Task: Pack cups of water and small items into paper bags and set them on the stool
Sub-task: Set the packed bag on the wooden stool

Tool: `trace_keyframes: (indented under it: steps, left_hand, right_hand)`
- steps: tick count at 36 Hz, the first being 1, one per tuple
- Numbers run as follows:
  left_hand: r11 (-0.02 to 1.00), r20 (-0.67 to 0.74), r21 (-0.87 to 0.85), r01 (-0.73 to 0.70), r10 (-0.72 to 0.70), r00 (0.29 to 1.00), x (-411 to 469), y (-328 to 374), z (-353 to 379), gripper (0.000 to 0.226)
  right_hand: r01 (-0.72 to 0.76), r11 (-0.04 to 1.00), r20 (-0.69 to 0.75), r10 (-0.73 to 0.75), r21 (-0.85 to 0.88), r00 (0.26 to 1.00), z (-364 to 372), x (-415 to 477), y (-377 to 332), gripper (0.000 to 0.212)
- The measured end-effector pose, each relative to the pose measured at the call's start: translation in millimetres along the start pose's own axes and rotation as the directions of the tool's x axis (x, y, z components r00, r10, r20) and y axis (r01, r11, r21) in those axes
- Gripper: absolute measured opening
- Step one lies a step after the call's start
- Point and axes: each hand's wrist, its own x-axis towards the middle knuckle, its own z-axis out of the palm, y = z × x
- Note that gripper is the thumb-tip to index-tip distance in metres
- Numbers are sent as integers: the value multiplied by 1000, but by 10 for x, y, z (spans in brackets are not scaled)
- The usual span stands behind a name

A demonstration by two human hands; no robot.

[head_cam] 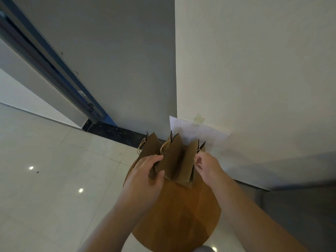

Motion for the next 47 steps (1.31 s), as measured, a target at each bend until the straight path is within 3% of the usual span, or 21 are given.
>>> trace_keyframes:
  steps: [4,10,13,18,24,33,41,47]
  left_hand:
    - [1000,20,0,-3,3,1000,23,-29,29,44]
    - [1000,23,18,-24,23,999,97,-13,23,49]
    - [999,33,14,-39,38,999,134,10,16,52]
    - [999,54,19,-49,48,997,172,35,-2,58]
    - [999,55,37,-35,33,998,124,74,-79,59]
    - [998,65,-24,-58,60,996,-106,-42,-374,60]
    - [980,90,-107,-166,176,980,-451,-140,-632,61]
    - [940,196,-108,-325,340,920,-807,-99,-665,63]
  right_hand:
    - [-55,998,19,54,39,998,8,-8,70,30]
    - [-30,992,-28,27,-121,999,30,0,48,17]
    - [-18,959,-57,2,-284,998,30,9,5,11]
    - [75,821,-29,-110,-566,993,34,-143,-87,18]
    - [267,742,53,-299,-615,953,30,-498,-167,41]
    - [431,575,75,-539,-695,839,0,-1245,-204,51]
    - [395,570,-77,-631,-721,772,-174,-2123,193,60]
    - [314,679,-303,-628,-664,717,-359,-3021,779,60]
